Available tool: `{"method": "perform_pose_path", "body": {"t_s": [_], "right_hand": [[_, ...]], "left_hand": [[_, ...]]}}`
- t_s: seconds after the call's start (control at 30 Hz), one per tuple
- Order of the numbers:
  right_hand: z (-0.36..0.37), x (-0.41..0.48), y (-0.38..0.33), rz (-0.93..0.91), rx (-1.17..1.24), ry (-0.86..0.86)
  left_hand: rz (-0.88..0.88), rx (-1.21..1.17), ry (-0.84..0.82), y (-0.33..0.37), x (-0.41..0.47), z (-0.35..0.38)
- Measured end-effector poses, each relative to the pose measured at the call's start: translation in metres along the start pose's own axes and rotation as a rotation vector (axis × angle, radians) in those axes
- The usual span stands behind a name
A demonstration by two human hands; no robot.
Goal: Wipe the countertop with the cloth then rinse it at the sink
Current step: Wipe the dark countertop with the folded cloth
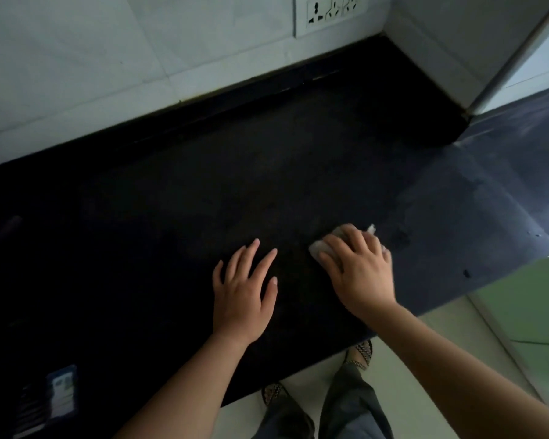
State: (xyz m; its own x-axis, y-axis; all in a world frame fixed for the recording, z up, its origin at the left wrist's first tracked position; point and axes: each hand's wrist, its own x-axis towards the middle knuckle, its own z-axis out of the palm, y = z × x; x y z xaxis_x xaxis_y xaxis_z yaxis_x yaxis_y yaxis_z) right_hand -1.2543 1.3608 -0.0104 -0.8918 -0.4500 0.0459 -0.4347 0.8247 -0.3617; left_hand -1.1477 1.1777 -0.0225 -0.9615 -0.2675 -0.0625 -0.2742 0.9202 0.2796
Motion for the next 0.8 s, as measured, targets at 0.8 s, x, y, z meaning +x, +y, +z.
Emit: {"method": "perform_pose_path", "body": {"t_s": [0.8], "right_hand": [[0.0,0.045,-0.01,0.061,0.033,-0.085]], "left_hand": [[-0.171,-0.062,0.061,0.013,-0.016,-0.02]]}}
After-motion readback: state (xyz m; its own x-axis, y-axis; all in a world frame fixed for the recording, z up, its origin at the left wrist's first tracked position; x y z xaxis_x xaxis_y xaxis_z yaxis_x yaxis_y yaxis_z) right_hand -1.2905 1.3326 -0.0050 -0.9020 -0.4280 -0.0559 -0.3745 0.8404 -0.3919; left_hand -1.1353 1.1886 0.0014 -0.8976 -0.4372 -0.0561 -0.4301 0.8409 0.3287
